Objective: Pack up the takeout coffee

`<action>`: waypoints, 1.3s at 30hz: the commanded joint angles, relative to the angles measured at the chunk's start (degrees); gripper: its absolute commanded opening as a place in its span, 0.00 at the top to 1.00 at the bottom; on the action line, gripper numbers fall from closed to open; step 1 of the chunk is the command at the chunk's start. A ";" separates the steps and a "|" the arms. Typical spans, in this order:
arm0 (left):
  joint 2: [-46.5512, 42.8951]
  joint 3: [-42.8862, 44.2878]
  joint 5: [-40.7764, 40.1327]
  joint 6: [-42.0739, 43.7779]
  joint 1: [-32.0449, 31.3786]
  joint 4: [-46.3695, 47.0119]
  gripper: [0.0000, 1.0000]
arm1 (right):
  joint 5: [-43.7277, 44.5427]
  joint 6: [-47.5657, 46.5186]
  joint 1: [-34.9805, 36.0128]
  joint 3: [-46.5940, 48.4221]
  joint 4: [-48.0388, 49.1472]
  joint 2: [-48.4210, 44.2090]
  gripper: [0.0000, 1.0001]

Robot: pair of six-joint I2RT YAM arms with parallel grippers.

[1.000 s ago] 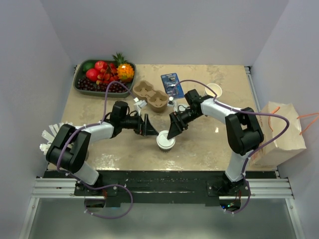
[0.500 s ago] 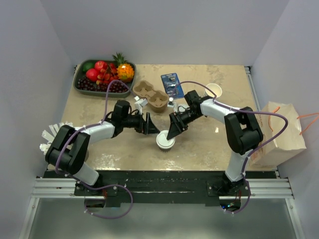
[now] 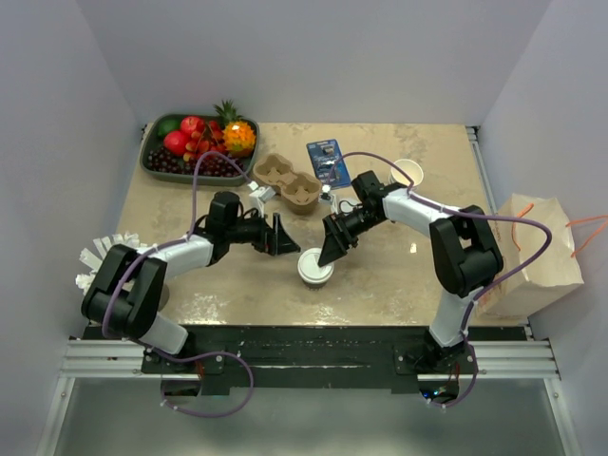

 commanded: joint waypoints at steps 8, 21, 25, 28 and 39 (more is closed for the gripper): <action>-4.41 -4.84 11.26 2.38 -0.17 5.30 0.07 | -0.24 -2.73 0.38 0.56 0.59 -1.74 0.13; 0.41 -3.35 7.83 3.70 -3.69 4.96 0.07 | 0.90 -0.09 0.38 -1.03 3.93 -0.51 0.14; 4.90 -3.96 7.20 -0.50 -2.37 6.08 0.08 | 1.34 -0.87 0.29 -2.52 3.85 -0.51 0.15; 6.84 -4.83 7.65 -0.96 -2.10 7.75 0.08 | 0.29 -4.11 0.21 -4.63 3.32 -0.86 0.17; 12.20 -3.17 4.93 0.27 -1.84 5.92 0.09 | -0.59 -5.45 -0.58 -8.76 6.83 0.46 0.20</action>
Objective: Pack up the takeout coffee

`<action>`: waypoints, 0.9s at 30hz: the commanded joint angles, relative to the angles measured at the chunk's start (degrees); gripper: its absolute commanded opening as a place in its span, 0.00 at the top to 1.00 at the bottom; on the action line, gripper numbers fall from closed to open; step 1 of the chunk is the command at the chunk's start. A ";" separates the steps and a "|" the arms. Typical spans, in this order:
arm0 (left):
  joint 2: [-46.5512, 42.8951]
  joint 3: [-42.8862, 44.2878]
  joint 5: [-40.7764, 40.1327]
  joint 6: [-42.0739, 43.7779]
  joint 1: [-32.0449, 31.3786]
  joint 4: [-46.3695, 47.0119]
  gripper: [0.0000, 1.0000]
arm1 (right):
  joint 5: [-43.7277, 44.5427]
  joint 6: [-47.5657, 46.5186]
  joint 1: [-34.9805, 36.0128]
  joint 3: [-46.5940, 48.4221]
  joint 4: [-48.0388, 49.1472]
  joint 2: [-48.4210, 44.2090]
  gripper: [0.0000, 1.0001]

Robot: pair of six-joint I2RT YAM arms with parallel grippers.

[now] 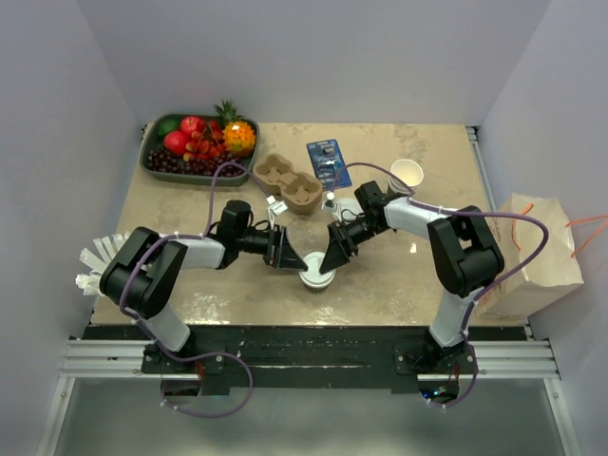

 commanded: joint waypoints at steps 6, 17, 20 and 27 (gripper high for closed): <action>0.11 2.52 -4.56 4.18 0.65 0.12 0.09 | -3.65 -8.56 -1.38 2.38 -2.64 -3.97 0.11; -4.99 8.33 -0.60 8.40 1.18 -8.22 0.07 | -2.53 -8.68 -4.80 7.14 -9.18 -8.02 0.02; -6.57 8.68 -0.86 8.57 2.05 -9.97 0.07 | 5.02 -1.57 -7.09 3.55 -3.31 -9.95 0.05; -8.95 7.63 -2.26 10.23 4.17 -15.68 0.07 | 12.08 6.45 -8.94 -0.86 0.42 -11.45 0.14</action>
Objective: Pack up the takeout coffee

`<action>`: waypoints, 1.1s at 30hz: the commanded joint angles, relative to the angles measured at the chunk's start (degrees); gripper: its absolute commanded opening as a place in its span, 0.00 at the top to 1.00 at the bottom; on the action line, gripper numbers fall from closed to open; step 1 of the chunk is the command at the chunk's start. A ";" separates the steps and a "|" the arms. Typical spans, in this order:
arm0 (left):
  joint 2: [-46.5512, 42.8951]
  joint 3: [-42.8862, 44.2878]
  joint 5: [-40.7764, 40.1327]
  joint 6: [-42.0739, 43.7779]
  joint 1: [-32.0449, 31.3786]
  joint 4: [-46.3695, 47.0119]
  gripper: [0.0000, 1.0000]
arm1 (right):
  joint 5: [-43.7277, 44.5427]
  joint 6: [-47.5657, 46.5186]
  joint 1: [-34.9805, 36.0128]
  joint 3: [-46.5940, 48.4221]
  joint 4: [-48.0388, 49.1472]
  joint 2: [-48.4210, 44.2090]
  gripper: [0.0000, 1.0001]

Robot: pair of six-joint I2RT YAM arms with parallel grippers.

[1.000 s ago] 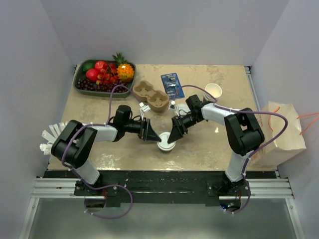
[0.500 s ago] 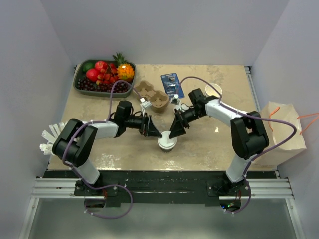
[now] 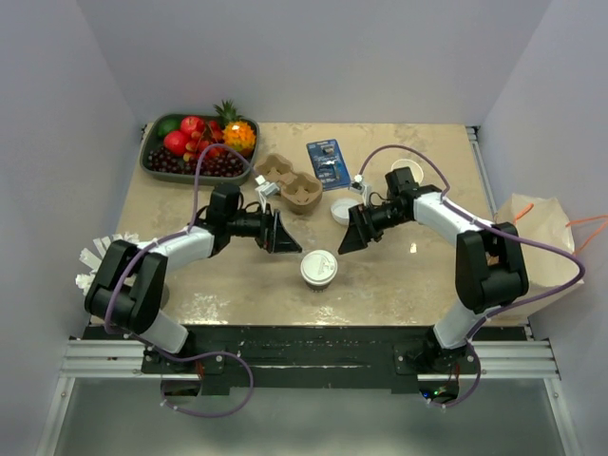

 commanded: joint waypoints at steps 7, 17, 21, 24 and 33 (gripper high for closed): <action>-1.10 -0.14 -0.63 1.32 0.74 -1.01 0.07 | 2.72 3.70 0.27 -2.09 2.26 -1.15 0.14; 1.10 0.56 -1.42 0.53 0.12 0.75 0.07 | 0.34 0.63 1.58 -1.21 -1.87 0.52 0.14; 1.62 0.83 -1.15 0.62 -0.58 1.01 0.07 | -0.01 -0.87 2.02 -0.77 -3.63 0.87 0.14; 1.71 0.92 -0.45 0.70 -1.37 1.45 0.07 | 0.17 -1.14 2.29 -0.69 -4.07 1.05 0.14; 2.24 0.83 -0.71 1.05 -3.48 1.36 0.07 | 0.52 -0.88 3.52 -0.07 -4.16 2.36 0.13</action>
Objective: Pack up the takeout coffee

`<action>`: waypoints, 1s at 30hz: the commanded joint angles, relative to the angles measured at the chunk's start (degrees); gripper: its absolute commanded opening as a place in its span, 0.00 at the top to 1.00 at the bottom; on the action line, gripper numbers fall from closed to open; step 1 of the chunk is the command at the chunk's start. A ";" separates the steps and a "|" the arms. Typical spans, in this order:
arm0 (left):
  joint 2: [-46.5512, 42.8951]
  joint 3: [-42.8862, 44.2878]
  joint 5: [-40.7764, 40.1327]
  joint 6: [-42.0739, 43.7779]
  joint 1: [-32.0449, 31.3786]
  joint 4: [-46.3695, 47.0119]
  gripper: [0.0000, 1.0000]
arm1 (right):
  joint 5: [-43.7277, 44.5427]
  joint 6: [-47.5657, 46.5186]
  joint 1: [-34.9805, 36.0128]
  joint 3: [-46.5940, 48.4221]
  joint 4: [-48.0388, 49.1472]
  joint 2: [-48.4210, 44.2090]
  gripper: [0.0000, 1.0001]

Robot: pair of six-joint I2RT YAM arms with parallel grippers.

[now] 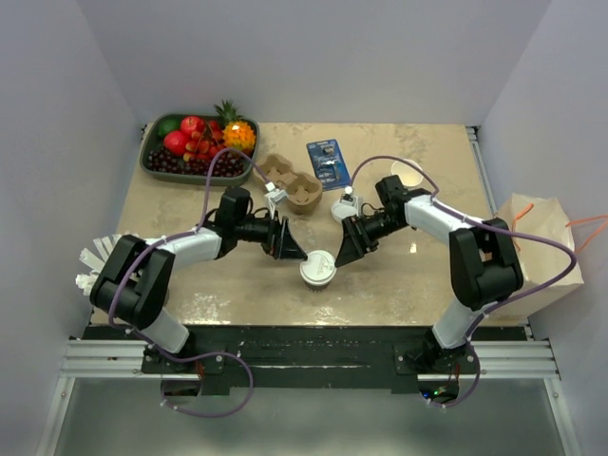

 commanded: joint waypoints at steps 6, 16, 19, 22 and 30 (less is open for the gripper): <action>2.66 1.73 -0.37 0.95 -1.19 1.24 0.08 | 0.59 2.06 0.79 2.84 -0.12 2.59 0.14; 6.44 0.50 -0.81 -1.42 -1.19 5.11 0.09 | 9.03 6.73 2.54 4.51 0.41 6.90 0.15; 7.06 0.15 -0.81 -1.95 -1.19 5.99 0.09 | 13.06 6.91 3.51 4.60 -0.46 8.04 0.15; 7.50 -0.03 -0.81 -2.30 -1.19 6.61 0.09 | 16.50 6.12 3.86 4.86 -1.34 8.92 0.16; 9.70 -0.73 -0.46 -3.09 -1.10 8.98 0.09 | 19.75 6.38 4.04 6.97 -1.87 11.65 0.17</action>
